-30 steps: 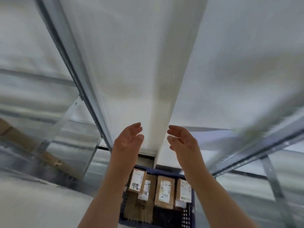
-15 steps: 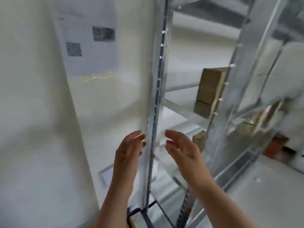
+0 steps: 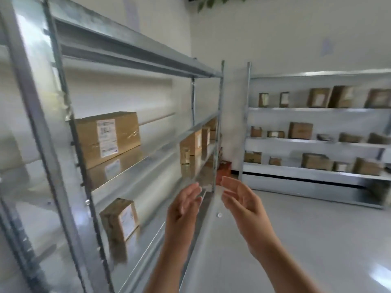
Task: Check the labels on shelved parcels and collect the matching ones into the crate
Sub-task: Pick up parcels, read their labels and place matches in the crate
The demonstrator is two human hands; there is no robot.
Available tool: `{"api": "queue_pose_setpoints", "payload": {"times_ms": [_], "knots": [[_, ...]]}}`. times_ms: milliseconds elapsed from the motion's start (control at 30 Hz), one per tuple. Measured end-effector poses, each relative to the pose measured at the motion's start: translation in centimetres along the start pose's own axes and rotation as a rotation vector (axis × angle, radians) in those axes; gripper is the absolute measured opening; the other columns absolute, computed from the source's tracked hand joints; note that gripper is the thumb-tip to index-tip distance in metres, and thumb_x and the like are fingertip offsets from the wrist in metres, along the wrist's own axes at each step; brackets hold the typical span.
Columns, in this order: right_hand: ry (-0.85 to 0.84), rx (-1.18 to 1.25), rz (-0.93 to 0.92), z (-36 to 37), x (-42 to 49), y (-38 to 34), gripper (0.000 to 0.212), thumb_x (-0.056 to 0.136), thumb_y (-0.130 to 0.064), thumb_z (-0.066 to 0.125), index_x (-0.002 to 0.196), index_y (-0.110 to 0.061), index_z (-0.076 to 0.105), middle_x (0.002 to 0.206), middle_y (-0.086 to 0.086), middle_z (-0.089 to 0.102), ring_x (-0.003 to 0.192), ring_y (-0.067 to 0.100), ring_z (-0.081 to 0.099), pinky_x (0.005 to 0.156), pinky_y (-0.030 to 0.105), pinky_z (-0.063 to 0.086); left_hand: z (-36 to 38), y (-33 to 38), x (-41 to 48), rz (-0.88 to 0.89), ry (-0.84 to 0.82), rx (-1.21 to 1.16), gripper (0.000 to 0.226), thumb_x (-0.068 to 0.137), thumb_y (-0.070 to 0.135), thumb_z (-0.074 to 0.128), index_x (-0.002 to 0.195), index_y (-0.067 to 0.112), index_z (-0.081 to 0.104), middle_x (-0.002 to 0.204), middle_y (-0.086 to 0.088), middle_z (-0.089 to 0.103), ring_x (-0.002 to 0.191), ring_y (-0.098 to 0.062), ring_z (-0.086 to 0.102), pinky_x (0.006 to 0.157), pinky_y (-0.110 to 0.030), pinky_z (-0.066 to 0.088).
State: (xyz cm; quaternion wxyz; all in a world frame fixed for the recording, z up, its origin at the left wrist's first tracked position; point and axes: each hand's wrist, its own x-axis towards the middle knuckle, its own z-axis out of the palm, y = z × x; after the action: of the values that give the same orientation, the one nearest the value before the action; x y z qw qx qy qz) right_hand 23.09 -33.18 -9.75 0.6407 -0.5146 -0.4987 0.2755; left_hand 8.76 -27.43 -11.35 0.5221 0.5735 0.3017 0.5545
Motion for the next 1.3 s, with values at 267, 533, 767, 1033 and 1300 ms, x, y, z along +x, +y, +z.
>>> {"api": "queue_pose_setpoints", "payload": {"times_ms": [267, 533, 767, 1033, 1300], "knots": [[0.073, -0.032, 0.022, -15.8, 11.6, 5.0, 0.034, 0.100, -0.011, 0.067, 0.114, -0.041, 0.069, 0.112, -0.026, 0.075, 0.108, 0.001, 0.068, 0.086, 0.018, 0.053, 17.7, -5.5, 11.1, 0.022, -0.088, 0.052, 0.044, 0.083, 0.032, 0.051, 0.126, 0.039, 0.059, 0.128, 0.016, 0.067, 0.116, 0.000, 0.066, 0.099, -0.026, 0.054], [0.034, 0.033, 0.088, -19.1, 23.6, 11.8, 0.036, 0.090, -0.026, 0.071, 0.121, -0.045, 0.066, 0.127, -0.015, 0.071, 0.117, 0.006, 0.066, 0.090, 0.022, 0.051, 23.0, -12.2, 22.0, -0.026, -0.030, 0.098, 0.037, 0.104, 0.007, 0.055, 0.136, 0.022, 0.061, 0.130, 0.010, 0.068, 0.117, 0.004, 0.063, 0.097, -0.018, 0.052], [-0.018, 0.045, 0.136, -17.6, 37.6, 20.3, 0.041, 0.102, -0.009, 0.064, 0.127, -0.042, 0.063, 0.129, -0.013, 0.069, 0.117, 0.004, 0.066, 0.083, 0.018, 0.056, 20.9, -20.8, 36.3, -0.047, 0.063, 0.144, 0.034, 0.101, 0.017, 0.063, 0.133, 0.027, 0.063, 0.129, 0.012, 0.068, 0.116, 0.003, 0.065, 0.098, -0.021, 0.051], [-0.083, -0.016, 0.228, -13.3, 56.9, 27.4, 0.037, 0.102, -0.011, 0.063, 0.128, -0.037, 0.062, 0.128, -0.007, 0.070, 0.108, 0.001, 0.068, 0.089, 0.019, 0.052, 16.0, -27.8, 54.3, -0.106, 0.129, 0.138, 0.023, 0.097, 0.026, 0.068, 0.119, 0.034, 0.064, 0.117, 0.011, 0.070, 0.108, -0.001, 0.064, 0.085, -0.018, 0.046], [-0.216, -0.009, 0.307, -8.7, 71.7, 35.7, 0.035, 0.103, -0.014, 0.062, 0.135, -0.029, 0.063, 0.127, -0.004, 0.070, 0.118, 0.009, 0.065, 0.102, 0.029, 0.052, 12.3, -34.9, 65.8, -0.277, 0.322, 0.213, 0.052, 0.075, 0.041, 0.069, 0.124, 0.024, 0.068, 0.117, 0.008, 0.073, 0.092, 0.009, 0.067, 0.074, -0.018, 0.048]]}}
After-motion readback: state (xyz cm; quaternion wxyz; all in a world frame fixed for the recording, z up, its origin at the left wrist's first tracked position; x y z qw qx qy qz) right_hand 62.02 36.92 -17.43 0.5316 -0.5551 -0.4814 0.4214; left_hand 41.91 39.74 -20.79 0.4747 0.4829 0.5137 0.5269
